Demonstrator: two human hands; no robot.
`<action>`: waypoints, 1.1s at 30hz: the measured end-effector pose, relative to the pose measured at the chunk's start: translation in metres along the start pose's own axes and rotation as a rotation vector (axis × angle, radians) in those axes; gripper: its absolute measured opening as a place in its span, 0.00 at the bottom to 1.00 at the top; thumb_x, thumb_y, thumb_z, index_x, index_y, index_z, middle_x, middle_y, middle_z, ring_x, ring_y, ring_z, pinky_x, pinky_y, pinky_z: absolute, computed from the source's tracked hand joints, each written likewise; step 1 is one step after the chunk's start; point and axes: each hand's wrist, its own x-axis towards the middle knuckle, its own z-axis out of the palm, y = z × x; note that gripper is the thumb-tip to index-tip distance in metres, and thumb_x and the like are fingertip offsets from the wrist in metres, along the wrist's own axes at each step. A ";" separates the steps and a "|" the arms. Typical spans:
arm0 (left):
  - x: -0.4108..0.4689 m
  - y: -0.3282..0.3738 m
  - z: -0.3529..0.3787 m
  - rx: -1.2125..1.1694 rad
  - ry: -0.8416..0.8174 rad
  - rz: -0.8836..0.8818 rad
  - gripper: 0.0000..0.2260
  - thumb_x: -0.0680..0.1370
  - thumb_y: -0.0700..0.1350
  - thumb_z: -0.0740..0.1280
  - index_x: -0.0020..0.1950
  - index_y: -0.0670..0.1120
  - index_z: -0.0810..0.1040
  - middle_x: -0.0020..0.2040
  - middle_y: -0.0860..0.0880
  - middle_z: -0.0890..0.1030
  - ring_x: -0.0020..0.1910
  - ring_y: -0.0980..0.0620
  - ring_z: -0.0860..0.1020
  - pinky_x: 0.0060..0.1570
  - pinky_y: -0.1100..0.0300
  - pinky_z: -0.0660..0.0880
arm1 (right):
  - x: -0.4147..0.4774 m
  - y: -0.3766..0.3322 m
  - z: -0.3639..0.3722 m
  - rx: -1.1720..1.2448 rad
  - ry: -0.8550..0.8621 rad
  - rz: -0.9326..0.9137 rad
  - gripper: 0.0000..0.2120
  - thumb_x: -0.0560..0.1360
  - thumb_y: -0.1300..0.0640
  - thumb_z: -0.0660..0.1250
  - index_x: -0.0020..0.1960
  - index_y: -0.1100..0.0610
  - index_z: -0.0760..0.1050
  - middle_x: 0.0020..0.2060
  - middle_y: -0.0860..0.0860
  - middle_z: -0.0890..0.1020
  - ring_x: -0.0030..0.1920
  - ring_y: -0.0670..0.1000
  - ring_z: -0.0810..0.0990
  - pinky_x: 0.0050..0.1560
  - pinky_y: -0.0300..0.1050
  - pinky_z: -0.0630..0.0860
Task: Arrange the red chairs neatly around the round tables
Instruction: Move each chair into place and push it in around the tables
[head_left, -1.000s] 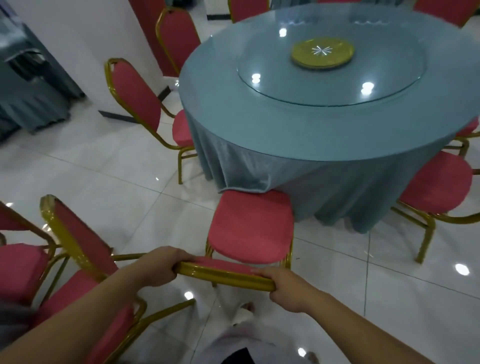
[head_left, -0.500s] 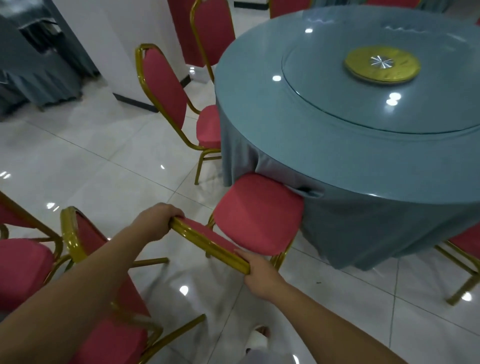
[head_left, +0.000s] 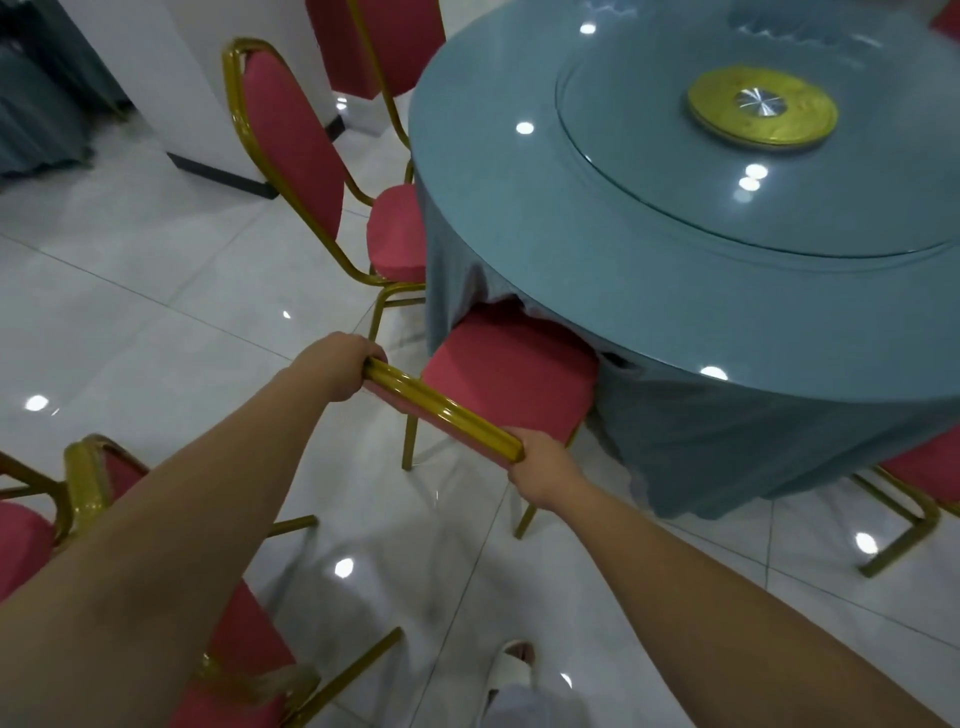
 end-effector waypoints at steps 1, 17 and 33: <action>-0.001 0.000 0.001 -0.002 0.004 0.000 0.13 0.78 0.36 0.66 0.61 0.47 0.81 0.51 0.45 0.81 0.50 0.47 0.77 0.55 0.54 0.76 | -0.002 0.000 0.000 -0.042 0.020 0.007 0.25 0.76 0.66 0.61 0.65 0.43 0.77 0.51 0.51 0.83 0.52 0.56 0.81 0.54 0.50 0.79; -0.019 0.017 0.014 0.062 -0.135 0.022 0.21 0.77 0.42 0.71 0.69 0.51 0.75 0.55 0.48 0.77 0.56 0.47 0.75 0.58 0.53 0.72 | -0.053 0.029 -0.015 -0.022 -0.151 -0.014 0.26 0.74 0.58 0.70 0.70 0.43 0.70 0.57 0.49 0.78 0.55 0.51 0.77 0.55 0.46 0.75; -0.117 0.482 0.071 -0.924 -0.302 0.557 0.13 0.77 0.34 0.69 0.60 0.45 0.80 0.55 0.47 0.82 0.50 0.55 0.80 0.50 0.65 0.77 | -0.297 0.297 -0.206 0.461 0.680 0.224 0.16 0.79 0.49 0.67 0.67 0.44 0.74 0.65 0.45 0.76 0.63 0.47 0.75 0.57 0.44 0.73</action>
